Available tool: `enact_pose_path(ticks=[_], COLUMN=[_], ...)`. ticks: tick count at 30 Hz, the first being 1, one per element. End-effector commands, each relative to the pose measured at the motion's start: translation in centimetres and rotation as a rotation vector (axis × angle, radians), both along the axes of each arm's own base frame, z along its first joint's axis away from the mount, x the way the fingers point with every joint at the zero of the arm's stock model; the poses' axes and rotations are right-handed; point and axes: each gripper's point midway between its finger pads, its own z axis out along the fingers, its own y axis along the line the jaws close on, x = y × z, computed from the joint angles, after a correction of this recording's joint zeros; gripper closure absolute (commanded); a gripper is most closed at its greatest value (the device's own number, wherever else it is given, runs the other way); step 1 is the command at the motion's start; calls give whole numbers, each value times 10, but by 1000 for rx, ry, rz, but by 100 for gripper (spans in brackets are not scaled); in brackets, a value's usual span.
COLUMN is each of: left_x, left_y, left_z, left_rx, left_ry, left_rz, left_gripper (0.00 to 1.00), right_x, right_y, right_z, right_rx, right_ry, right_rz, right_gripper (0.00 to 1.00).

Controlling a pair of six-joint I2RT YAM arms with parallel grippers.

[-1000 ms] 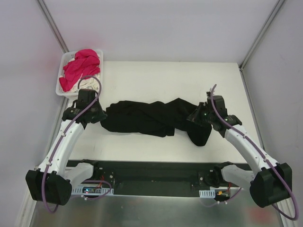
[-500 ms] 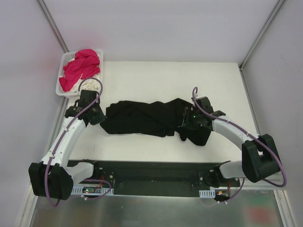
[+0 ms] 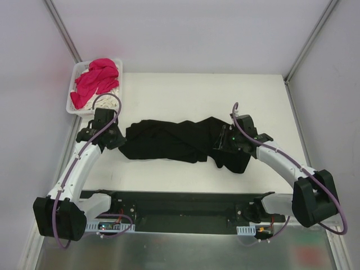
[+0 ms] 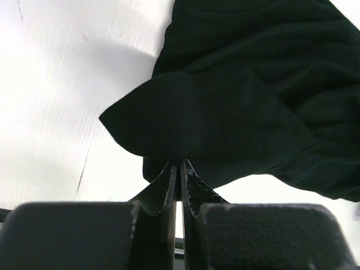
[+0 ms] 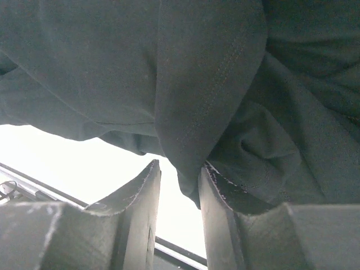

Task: Fold and stack the t-shirts

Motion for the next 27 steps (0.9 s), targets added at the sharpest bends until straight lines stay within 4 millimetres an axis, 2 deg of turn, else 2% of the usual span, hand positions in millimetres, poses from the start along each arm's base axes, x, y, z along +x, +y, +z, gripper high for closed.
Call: enact_pose_path(ticks=[1,3,5,7,9,11,12,13,14,15,16,17,18,19,21,22,24,25,27], left_x=[-2,-3,-4,-4,-3,3,5,10,21,27,33,47,54,63,76,83,90,93,97], left_y=[4,5,5,6,7,8,9,10,13,15,18,21,23,23,24,25,25,26,27], left_z=[5,4,5,5,10,23,30,39,63,77,93,126,144,187,219,252,276,295,310], left_rx=[2,1,-1,4,5,-6,-7,-7,9,23,37,61,72,86,100,121,138,149,164], left_ry=[-28,-30,-33,-35,-48,-80,-92,-116,-176,-210,-245,-321,-359,-460,-523,-596,-646,-687,-720], left_rz=[22,23,24,27,26,26,24,22,11,5,0,-12,-16,-28,-44,-55,-70,-78,-85], left_gripper=[100,100,100,100,100,100,100,100,100,100,100,100,100,100,100,100,100,100,100], right_x=[3,0,1,2,9,16,18,23,20,25,29,29,34,36,39,43,47,47,49], right_y=[-1,-6,-9,-12,-19,-24,-26,-31,-29,-29,-32,-31,-35,-35,-42,-44,-51,-51,-56], right_z=[7,0,0,7,32,59,87,102,115,149,164,182,210,225,247,270,286,301,312], right_rx=[4,-17,-27,-34,-31,-9,29,54,92,135,157,184,204,219,221,232,239,257,262], right_ry=[-43,-30,-36,-50,-140,-216,-274,-303,-307,-375,-403,-430,-476,-499,-526,-564,-578,-598,-615], right_rz=[-18,-28,-50,-66,-102,-129,-139,-158,-145,-146,-153,-141,-152,-146,-159,-164,-178,-171,-182], right_gripper=[66,77,99,99,99,99,99,99,99,99,99,99,99,99,99,99,99,99,99])
